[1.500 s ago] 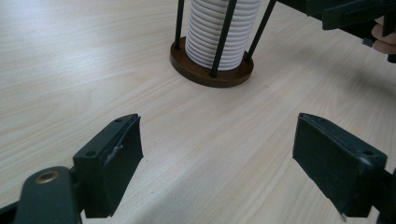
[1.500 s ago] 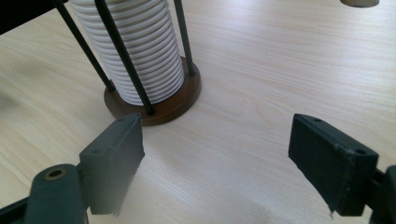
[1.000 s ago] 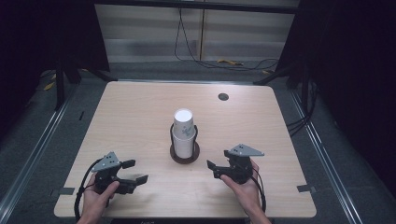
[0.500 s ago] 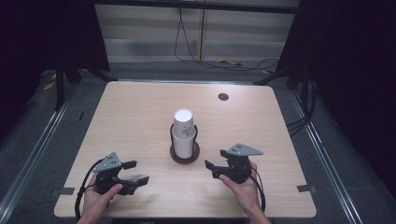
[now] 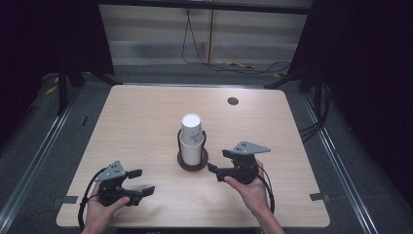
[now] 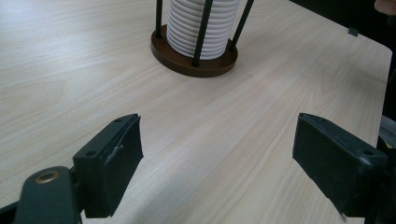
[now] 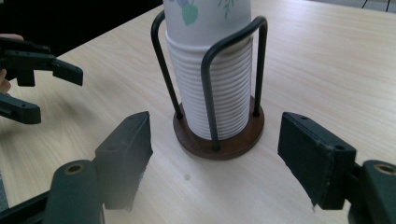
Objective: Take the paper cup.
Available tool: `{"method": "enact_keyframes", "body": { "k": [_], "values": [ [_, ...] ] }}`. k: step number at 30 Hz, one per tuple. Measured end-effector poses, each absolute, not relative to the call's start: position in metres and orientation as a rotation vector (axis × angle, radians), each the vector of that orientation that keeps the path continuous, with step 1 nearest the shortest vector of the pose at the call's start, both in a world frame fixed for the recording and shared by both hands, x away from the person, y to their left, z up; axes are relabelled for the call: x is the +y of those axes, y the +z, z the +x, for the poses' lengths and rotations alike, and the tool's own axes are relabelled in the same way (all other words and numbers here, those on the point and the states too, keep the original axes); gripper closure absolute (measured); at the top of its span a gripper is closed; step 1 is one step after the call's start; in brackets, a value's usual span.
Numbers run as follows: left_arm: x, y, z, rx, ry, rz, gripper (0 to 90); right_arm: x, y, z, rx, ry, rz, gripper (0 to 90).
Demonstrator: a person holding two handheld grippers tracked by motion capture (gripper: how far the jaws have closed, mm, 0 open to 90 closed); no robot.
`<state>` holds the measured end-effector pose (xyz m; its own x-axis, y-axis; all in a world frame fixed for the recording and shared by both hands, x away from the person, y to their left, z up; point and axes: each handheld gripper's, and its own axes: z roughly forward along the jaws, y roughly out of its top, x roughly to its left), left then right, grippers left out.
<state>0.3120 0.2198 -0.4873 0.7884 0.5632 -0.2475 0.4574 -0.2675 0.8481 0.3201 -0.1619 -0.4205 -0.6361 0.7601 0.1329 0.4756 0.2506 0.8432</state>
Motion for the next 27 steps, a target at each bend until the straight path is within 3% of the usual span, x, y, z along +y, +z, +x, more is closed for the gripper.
{"method": "enact_keyframes", "body": {
  "k": [27],
  "values": [
    [0.214,-0.488,0.311,0.731,0.104,1.927,16.2,-0.145,-0.382,0.347,2.236,1.418,1.034,29.8]
  ]
}}
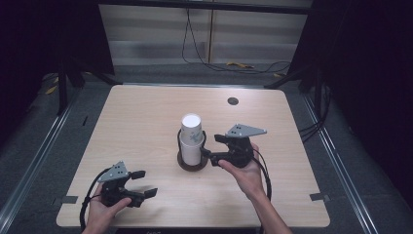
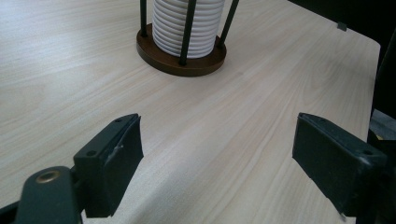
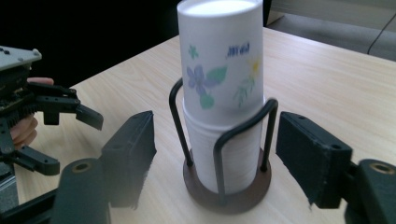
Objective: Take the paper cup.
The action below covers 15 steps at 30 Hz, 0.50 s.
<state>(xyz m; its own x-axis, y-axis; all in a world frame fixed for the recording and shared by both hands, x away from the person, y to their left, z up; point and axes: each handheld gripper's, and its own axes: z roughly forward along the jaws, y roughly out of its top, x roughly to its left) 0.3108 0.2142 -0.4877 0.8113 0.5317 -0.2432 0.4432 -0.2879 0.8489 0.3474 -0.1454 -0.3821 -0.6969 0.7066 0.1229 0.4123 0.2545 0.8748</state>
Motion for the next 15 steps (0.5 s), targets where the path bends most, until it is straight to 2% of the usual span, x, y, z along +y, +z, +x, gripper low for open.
{"method": "enact_keyframes", "body": {
  "k": [3,15],
  "values": [
    [0.214,-0.488,0.311,0.726,0.103,1.929,16.5,-0.141,-0.377,0.354,2.242,1.425,1.008,31.6],
    [0.214,-0.489,0.311,0.725,0.101,1.932,16.5,-0.124,-0.359,0.384,2.315,1.339,0.978,28.7]
  ]
}}
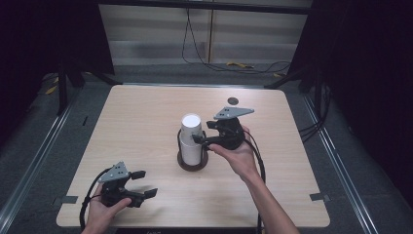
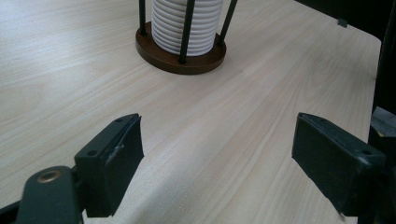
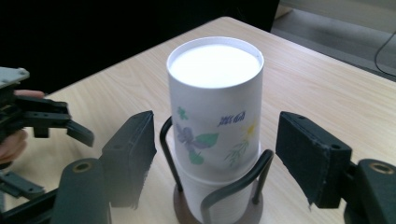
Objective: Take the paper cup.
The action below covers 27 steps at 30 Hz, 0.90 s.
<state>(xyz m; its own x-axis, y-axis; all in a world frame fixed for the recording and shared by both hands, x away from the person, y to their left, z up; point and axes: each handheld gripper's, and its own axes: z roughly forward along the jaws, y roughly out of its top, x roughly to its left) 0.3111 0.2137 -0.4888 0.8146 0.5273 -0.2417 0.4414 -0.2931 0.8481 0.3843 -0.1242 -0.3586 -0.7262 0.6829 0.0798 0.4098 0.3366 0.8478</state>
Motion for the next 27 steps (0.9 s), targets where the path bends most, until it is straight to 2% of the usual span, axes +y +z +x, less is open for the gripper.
{"method": "enact_keyframes", "body": {
  "k": [16,27],
  "values": [
    [0.216,-0.491,0.313,0.741,0.121,1.956,17.1,-0.101,-0.347,0.41,2.422,1.194,0.966,24.7],
    [0.217,-0.492,0.312,0.745,0.117,1.947,17.1,-0.091,-0.346,0.419,2.477,1.161,0.948,27.4]
  ]
}}
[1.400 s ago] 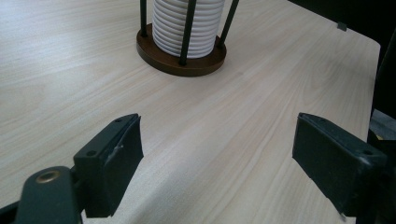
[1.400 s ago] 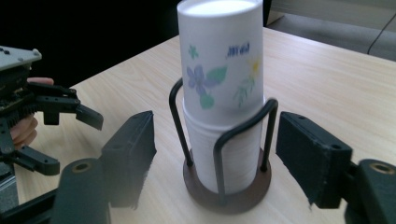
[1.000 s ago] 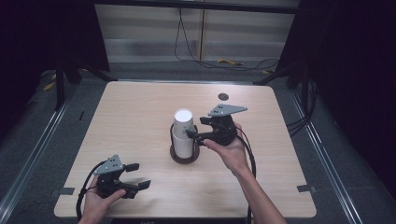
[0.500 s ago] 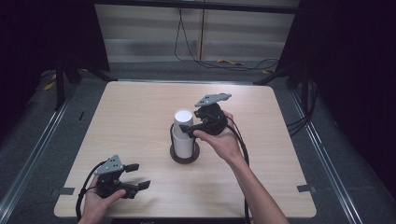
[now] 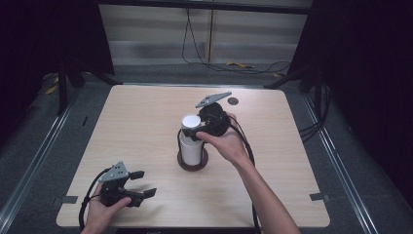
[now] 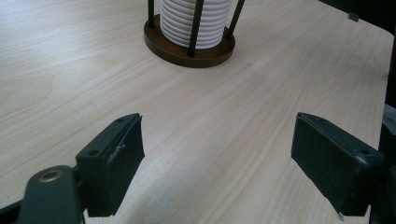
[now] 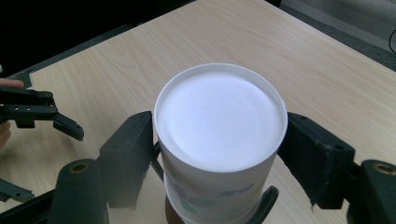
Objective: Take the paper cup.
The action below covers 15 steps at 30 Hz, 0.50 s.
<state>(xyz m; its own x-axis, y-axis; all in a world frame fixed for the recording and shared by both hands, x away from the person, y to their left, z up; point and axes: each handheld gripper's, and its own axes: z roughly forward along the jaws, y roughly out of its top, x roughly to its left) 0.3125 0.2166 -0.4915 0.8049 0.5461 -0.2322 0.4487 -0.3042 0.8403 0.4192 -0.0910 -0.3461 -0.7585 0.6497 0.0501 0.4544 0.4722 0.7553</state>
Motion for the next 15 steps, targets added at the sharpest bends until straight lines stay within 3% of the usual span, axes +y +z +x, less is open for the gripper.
{"method": "enact_keyframes", "body": {
  "k": [15],
  "values": [
    [0.2166,-0.493,0.3139,0.739,0.122,1.955,17.1,-0.0887,-0.3486,0.4234,2.466,1.181,0.954,32.9]
  ]
}}
